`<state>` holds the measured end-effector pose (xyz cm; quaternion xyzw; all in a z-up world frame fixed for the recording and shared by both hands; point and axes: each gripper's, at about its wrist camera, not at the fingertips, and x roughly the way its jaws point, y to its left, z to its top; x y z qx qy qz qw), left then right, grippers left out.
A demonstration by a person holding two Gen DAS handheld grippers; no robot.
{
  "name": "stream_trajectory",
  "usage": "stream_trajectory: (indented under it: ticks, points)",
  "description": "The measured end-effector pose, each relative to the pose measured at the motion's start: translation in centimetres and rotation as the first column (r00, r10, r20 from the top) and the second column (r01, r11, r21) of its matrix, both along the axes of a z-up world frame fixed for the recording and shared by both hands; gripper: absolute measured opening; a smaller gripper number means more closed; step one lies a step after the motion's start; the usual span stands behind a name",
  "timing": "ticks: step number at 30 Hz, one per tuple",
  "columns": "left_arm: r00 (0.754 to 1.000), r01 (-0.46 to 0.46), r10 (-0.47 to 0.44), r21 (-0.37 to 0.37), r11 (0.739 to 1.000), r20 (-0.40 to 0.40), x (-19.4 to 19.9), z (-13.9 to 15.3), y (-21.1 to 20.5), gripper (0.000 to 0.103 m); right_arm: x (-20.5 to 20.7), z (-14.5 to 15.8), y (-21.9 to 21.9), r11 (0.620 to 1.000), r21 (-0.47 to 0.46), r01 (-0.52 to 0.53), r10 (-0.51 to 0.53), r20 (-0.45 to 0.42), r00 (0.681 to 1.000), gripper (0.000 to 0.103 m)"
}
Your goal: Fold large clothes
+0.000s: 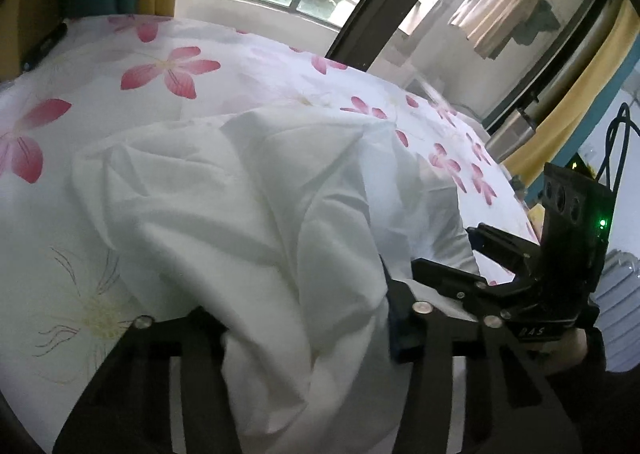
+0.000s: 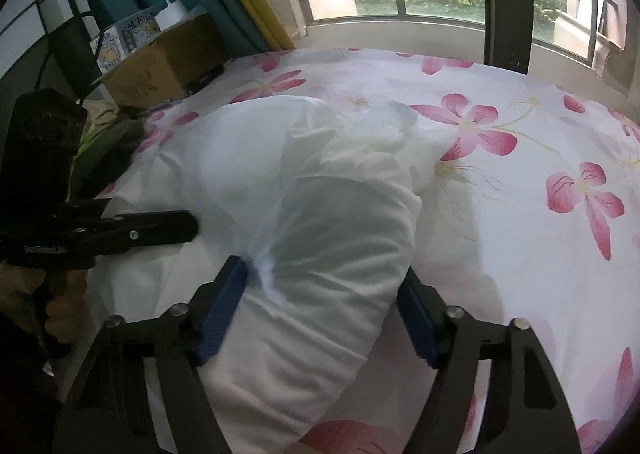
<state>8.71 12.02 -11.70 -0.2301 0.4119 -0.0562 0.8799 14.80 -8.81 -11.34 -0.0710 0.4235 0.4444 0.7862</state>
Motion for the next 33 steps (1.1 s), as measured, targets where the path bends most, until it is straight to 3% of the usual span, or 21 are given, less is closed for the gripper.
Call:
stream_trajectory:
  ticks: [4,6,10,20,33]
  points:
    - [1.0,-0.009,0.009,0.01,1.0,0.026,-0.5,0.4,-0.2,0.037,0.1,-0.2,-0.5,0.997,0.08,-0.013,0.018,-0.063,0.998,0.044]
    - [0.999,-0.008,0.008,0.006,1.0,0.04,-0.8,0.7,-0.3,0.031,0.1,-0.2,-0.6,0.995,0.103,-0.015,0.023,-0.079,0.997,0.038]
    - [0.998,-0.003,0.003,0.008,1.0,0.064,-1.5,1.3,-0.5,0.028,-0.7,0.9,-0.4,0.992,0.124,-0.035,0.041,-0.046,0.998,0.03]
    - [0.992,-0.042,0.044,-0.022,0.999,0.119,-4.2,3.5,1.1,0.027,-2.7,4.5,0.9,0.98,0.172,-0.101,0.096,0.037,0.995,0.027]
    - [0.975,-0.142,0.132,0.04,0.989,0.177,-8.9,6.3,5.2,0.027,-5.5,7.7,5.5,0.954,0.198,-0.224,0.204,0.116,0.972,0.027]
